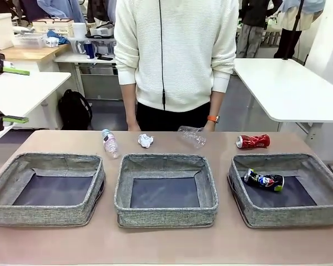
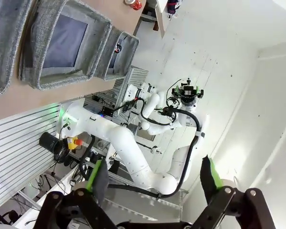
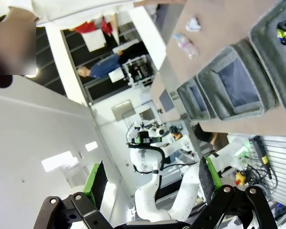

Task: Sort the waste into the appropriate baskets.
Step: Pick up the waste item pointed out by the person.

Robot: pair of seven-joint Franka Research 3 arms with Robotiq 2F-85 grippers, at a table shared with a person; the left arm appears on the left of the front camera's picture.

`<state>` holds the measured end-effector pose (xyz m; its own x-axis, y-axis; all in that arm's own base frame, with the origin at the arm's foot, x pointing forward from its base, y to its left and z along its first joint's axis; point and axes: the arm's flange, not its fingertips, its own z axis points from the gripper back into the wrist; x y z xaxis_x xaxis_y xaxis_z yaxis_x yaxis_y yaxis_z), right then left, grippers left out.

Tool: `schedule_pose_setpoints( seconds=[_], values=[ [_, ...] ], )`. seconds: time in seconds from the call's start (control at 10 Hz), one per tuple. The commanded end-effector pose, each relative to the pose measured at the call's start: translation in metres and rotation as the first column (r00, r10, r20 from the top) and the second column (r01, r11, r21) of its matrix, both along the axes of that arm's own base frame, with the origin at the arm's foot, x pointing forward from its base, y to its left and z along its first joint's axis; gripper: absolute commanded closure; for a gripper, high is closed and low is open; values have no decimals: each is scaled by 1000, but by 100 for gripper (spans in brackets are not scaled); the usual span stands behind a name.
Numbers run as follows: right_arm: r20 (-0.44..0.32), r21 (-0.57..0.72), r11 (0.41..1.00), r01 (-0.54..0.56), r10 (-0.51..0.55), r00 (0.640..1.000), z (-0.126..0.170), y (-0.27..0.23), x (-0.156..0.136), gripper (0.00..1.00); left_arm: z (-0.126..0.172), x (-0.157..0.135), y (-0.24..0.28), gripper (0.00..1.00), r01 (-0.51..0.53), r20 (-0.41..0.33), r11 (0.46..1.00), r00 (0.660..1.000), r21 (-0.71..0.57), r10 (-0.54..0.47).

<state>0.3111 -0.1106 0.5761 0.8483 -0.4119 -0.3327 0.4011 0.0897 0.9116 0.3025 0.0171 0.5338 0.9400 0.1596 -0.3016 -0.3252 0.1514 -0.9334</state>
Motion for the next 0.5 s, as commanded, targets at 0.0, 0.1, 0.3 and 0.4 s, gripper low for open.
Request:
schedule_pose_setpoints(
  seconds=[0.0, 0.1, 0.3, 0.4],
  values=[
    [7, 10, 1000, -8, 8, 1000, 1, -1, -1, 0, 2, -2, 4, 0, 17, 13, 1000, 1000, -1, -17],
    [7, 10, 1000, -8, 8, 1000, 1, -1, -1, 0, 2, -2, 4, 0, 17, 13, 1000, 1000, -1, -17],
    [7, 10, 1000, -8, 8, 1000, 1, -1, -1, 0, 2, -2, 4, 0, 17, 13, 1000, 1000, -1, -17],
    [7, 10, 1000, -8, 8, 1000, 1, -1, -1, 0, 2, -2, 4, 0, 17, 13, 1000, 1000, -1, -17]
  ],
)
